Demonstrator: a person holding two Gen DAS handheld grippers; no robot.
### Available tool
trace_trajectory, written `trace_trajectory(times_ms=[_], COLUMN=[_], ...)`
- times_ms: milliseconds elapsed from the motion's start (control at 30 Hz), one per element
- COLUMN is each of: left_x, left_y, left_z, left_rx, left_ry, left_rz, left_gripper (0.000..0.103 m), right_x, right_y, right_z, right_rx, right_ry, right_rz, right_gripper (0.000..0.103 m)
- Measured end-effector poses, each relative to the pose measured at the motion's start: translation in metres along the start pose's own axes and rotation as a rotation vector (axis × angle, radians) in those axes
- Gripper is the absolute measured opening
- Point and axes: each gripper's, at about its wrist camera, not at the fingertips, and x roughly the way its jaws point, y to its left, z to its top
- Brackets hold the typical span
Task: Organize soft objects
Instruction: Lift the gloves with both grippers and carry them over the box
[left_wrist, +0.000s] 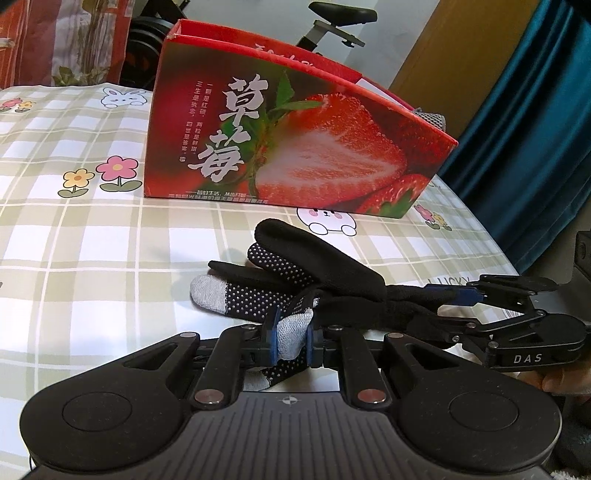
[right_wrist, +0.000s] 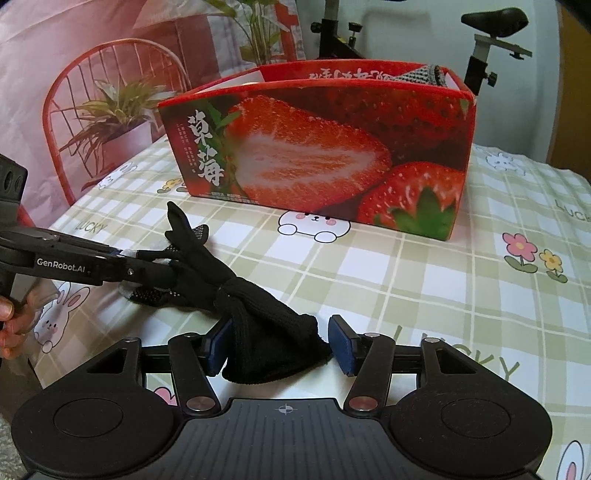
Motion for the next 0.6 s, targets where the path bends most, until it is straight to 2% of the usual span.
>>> trace_trajectory(times_ms=[133, 367, 433, 600], left_x=[0.000, -0.001, -0.003, -0.035], left_y=[0.001, -0.002, -0.004, -0.016], left_z=[-0.001, -0.001, 0.003, 0.025], left_rx=[-0.003, -0.001, 0.015, 0.066], left_ry=[-0.004, -0.001, 0.003, -0.109], left_rz=[0.000, 0.007, 0.009, 0.000], left_gripper=[0.014, 0.014, 0.013, 0.012], right_x=[-0.004, -0.008, -0.009, -0.027], right_y=[-0.001, -0.002, 0.001, 0.005], right_z=[-0.002, -0.002, 0.001, 0.022], right_rx=[0.005, 0.018, 0.005, -0.024], right_ry=[-0.011, -0.034, -0.040, -0.124], right_rz=[0.004, 0.031, 0.027, 0.026], right_gripper=[0.046, 0.022, 0.020, 0.018])
